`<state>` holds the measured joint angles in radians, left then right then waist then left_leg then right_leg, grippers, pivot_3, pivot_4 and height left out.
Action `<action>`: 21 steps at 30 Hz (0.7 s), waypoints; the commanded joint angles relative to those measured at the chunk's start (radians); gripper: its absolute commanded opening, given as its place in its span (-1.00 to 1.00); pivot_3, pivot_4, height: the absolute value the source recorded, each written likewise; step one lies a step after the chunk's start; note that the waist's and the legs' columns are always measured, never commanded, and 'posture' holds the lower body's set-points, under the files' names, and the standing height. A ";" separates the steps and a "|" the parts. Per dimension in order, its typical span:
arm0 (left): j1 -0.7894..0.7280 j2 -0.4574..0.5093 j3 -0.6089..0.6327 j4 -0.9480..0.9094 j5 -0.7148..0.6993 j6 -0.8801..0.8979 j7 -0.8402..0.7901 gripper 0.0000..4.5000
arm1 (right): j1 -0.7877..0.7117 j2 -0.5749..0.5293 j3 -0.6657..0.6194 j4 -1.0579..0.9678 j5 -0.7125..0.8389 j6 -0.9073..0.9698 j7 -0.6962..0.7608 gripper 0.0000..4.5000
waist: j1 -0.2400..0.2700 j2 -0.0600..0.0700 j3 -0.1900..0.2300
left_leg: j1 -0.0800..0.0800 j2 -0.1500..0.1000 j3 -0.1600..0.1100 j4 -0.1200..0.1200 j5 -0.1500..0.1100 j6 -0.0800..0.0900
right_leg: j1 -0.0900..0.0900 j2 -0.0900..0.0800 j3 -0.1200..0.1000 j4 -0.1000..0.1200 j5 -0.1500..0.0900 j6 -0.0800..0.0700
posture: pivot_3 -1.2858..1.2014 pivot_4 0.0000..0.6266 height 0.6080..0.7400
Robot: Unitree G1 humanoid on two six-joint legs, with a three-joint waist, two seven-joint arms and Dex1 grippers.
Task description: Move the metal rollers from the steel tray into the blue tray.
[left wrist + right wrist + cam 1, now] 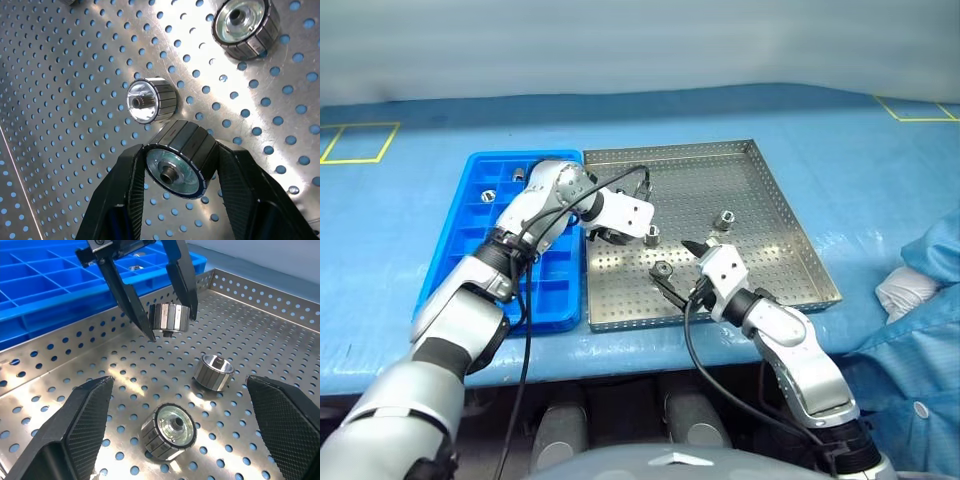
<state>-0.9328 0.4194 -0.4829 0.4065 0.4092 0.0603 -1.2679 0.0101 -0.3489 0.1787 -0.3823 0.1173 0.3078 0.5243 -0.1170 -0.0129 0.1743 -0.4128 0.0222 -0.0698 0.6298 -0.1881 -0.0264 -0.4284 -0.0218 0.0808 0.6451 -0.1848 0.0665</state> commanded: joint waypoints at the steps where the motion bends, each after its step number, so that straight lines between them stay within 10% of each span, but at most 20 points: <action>1: 0.052 0.012 0.120 -0.163 -0.083 0.139 0.050 -0.18 | -0.024 -0.007 -0.017 -0.053 0.065 0.019 0.041 1.00 | 0.002 0.000 0.000 | 0.000 0.000 0.000 0.000 0.000 0.000 | 0.000 0.000 0.000 0.000 0.000 0.000 | 0.03 -0.52 1.00; 21: 0.538 -0.135 0.619 -0.753 -0.147 0.748 0.825 -0.18 | -0.125 -0.059 0.025 -0.059 0.150 0.153 0.131 1.00 | 0.110 -0.001 0.000 | 0.001 0.000 -0.003 0.001 0.000 0.000 | 0.002 0.000 -0.005 -0.001 0.000 0.000 | 0.17 -0.52 1.00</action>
<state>-0.3920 0.2951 0.0987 -0.2883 0.2373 0.7890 -0.5355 -0.1029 -0.4133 0.1956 -0.4142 0.2558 0.4581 0.6531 -0.0069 -0.0135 0.1745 -0.4121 0.0225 -0.0740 0.6308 -0.1880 -0.0267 -0.4256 -0.0222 0.0751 0.6440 -0.1847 0.0666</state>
